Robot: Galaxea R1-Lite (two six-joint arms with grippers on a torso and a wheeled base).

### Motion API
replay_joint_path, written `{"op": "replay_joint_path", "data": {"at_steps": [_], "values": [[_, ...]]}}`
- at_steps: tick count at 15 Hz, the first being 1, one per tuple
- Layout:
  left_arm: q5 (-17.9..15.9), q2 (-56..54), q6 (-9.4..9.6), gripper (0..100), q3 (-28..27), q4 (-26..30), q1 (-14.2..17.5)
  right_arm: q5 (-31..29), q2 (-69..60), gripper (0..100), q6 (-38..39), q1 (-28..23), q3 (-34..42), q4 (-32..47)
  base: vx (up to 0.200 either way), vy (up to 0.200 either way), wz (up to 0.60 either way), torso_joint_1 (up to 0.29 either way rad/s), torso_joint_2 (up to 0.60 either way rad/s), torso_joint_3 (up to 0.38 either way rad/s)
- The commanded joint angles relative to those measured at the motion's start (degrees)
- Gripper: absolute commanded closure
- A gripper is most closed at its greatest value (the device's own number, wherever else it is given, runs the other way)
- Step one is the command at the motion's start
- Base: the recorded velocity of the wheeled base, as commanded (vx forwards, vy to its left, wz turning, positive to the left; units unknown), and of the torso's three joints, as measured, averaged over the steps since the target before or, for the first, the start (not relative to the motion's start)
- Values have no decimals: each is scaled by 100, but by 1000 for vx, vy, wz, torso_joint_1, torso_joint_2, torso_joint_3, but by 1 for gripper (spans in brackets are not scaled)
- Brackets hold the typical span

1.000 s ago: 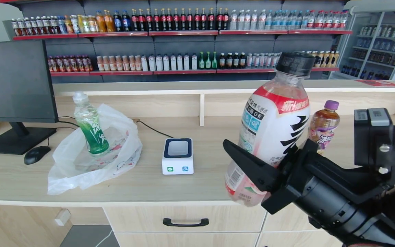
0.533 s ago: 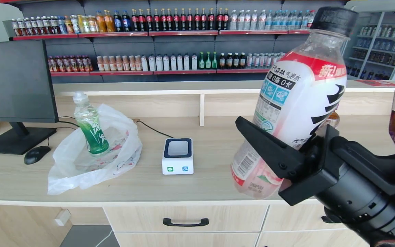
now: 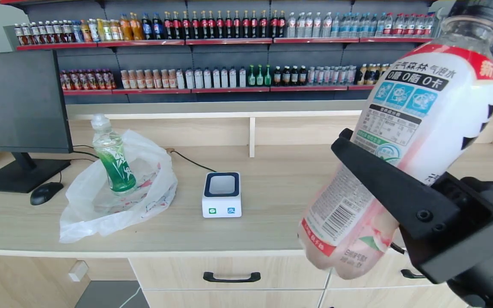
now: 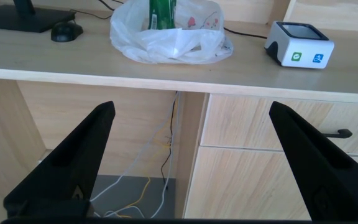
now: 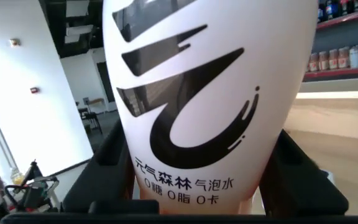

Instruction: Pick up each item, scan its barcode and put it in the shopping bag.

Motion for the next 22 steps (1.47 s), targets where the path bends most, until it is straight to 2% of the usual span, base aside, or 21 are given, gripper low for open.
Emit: {"op": "replay_joint_path", "data": {"at_steps": [1, 3, 7, 12, 18, 22], "values": [[1, -2, -1, 0, 1, -7, 0, 27, -189, 100, 432, 169, 135, 2, 0, 0, 0, 0, 0, 0], [1, -2, -1, 0, 1, 2, 0, 142, -285, 100, 959, 275, 91, 2, 0, 0, 0, 0, 0, 0], [1, -2, -1, 0, 1, 2, 0, 282, -215, 100, 1047, 213, -5, 2, 0, 0, 0, 0, 0, 0], [1, -2, -1, 0, 1, 2, 0, 291, -180, 100, 1082, 204, -251, 2, 0, 0, 0, 0, 0, 0], [1, -2, -1, 0, 1, -7, 0, 291, -338, 100, 1161, 204, -172, 2, 0, 0, 0, 0, 0, 0], [1, -2, -1, 0, 1, 2, 0, 282, -347, 100, 801, 195, -155, 2, 0, 0, 0, 0, 0, 0]]}}
